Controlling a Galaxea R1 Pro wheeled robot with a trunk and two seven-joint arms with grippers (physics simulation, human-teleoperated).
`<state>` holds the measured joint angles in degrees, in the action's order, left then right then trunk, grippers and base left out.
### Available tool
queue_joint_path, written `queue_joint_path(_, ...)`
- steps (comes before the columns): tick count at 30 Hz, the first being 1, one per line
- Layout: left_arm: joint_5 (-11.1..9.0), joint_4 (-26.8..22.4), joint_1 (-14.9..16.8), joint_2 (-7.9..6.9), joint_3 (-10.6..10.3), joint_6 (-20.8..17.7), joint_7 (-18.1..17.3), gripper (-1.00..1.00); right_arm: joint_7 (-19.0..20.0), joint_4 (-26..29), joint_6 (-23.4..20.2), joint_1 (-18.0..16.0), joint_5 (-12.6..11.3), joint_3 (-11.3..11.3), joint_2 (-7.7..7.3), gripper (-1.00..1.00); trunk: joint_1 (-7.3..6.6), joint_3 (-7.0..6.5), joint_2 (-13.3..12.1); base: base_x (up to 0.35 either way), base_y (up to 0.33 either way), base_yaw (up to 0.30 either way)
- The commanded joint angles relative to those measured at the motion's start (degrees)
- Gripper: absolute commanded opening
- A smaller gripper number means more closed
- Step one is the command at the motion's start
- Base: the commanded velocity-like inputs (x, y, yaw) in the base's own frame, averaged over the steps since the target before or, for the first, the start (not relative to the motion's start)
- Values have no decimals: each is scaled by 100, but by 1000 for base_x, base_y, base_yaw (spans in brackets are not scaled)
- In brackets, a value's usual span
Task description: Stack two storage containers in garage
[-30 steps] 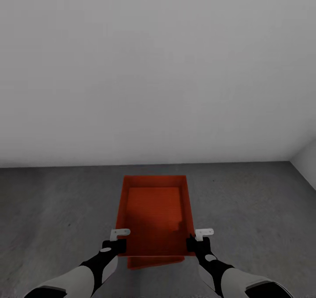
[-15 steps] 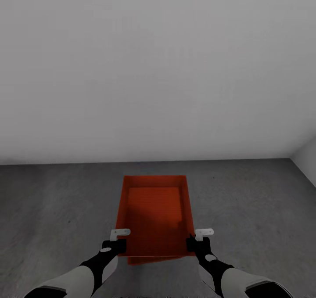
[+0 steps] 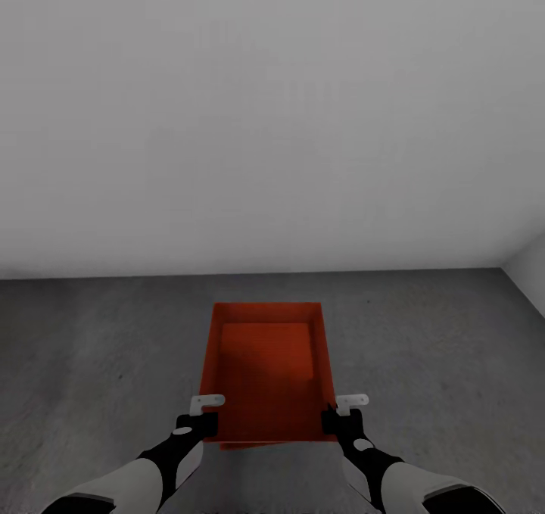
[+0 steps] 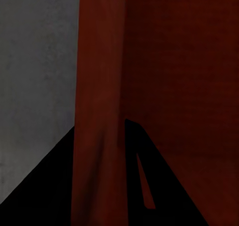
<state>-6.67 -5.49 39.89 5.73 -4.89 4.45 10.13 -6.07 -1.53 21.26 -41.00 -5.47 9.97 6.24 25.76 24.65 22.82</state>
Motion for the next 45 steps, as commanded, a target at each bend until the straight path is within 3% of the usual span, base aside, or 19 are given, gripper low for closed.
queue_joint_path(1, 17, -13, 10, -2, 348, 30, 59, -100, -44, -32, 54, -5, -253, -66, 0, -100, 2, 17, 10, 0, 0, 0)
queue_joint_path(36, 17, -13, 10, -2, 348, 30, 59, -100, -44, -32, 56, -5, -253, -66, 0, -100, 2, 341, 10, 0, 0, 0)
queue_joint_path(45, 17, -13, 10, 6, 348, 30, 59, -100, -51, -32, 62, -5, -253, -66, -3, -100, 2, 359, 10, 0, 0, 0)
